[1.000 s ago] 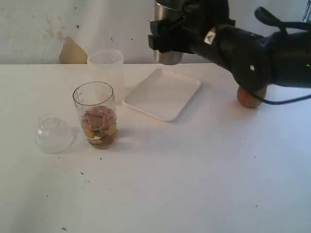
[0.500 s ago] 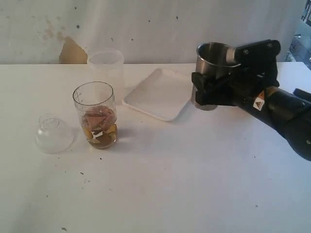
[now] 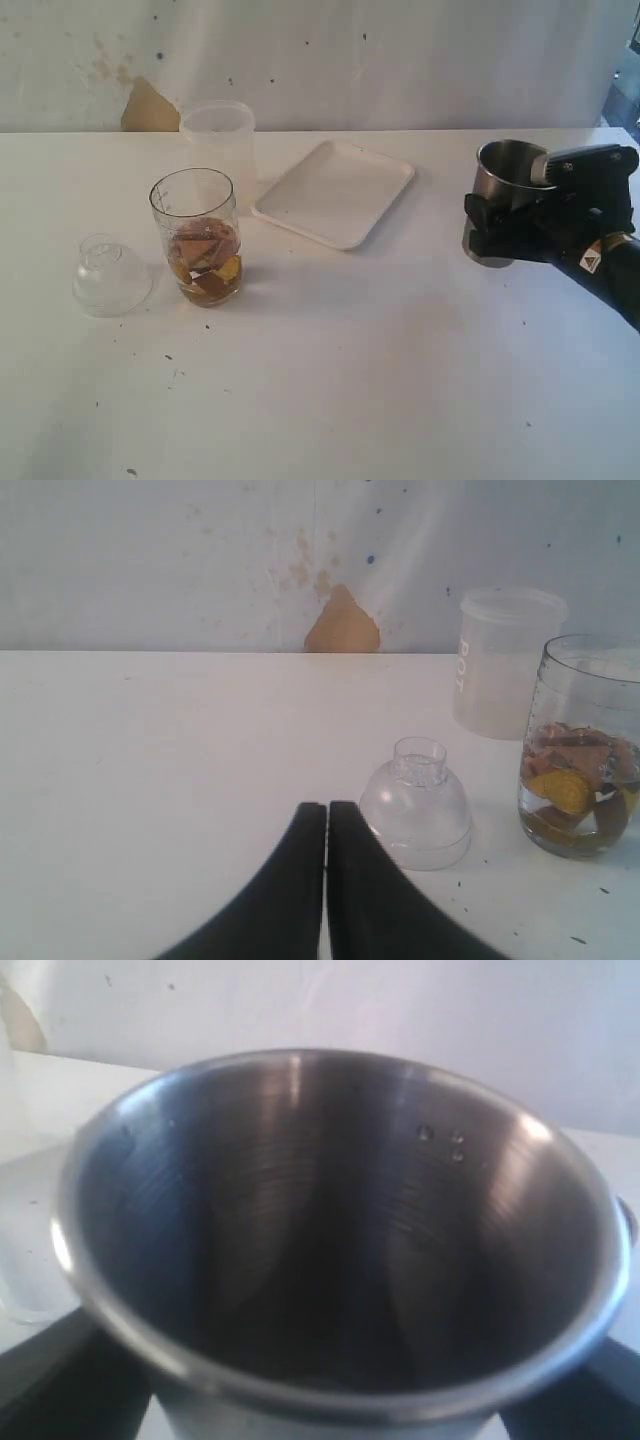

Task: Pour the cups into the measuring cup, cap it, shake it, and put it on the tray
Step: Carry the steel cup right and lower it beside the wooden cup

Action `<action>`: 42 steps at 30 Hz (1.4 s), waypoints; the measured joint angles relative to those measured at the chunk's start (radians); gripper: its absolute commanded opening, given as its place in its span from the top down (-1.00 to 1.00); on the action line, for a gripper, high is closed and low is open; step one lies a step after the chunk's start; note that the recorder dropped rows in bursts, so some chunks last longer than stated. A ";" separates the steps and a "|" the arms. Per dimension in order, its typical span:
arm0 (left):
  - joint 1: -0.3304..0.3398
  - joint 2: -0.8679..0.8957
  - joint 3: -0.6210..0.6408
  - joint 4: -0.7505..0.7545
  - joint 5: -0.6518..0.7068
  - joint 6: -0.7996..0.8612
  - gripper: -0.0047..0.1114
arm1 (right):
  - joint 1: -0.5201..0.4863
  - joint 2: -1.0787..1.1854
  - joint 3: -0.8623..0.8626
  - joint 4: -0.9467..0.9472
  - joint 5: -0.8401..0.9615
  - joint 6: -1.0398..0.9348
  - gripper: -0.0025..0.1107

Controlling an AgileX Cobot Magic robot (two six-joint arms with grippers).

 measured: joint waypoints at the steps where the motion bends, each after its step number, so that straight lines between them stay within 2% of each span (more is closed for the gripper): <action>1: 0.000 0.000 0.000 0.000 0.000 0.000 0.90 | -0.016 0.020 0.000 0.000 -0.010 -0.002 0.96; 7: 0.000 0.000 0.000 0.000 0.000 0.000 0.90 | -0.071 0.106 0.000 0.013 -0.081 -0.073 0.96; 17: 0.000 0.000 0.000 0.000 0.000 0.000 0.90 | -0.075 0.147 0.000 0.101 -0.088 -0.133 0.94; 19: 0.000 0.000 0.000 0.000 0.000 0.000 0.90 | -0.075 0.147 0.000 0.122 -0.088 -0.133 0.83; 21: 0.000 0.000 0.000 0.000 0.000 0.000 0.90 | -0.075 0.147 0.000 0.133 -0.086 -0.133 0.60; 26: 0.000 0.000 0.000 0.000 0.000 0.000 0.90 | -0.075 0.147 0.000 0.124 -0.055 -0.134 -0.43; 28: 0.000 0.000 0.000 0.000 0.000 0.000 0.90 | -0.075 0.147 0.000 0.122 -0.046 -0.134 -0.68; 31: 0.000 0.000 0.000 0.000 0.000 0.000 0.90 | -0.075 0.147 -0.006 0.122 -0.046 -0.134 -0.77; 42: 0.000 0.000 0.000 0.000 0.000 0.000 0.90 | -0.075 0.133 -0.011 0.107 -0.035 -0.134 -0.77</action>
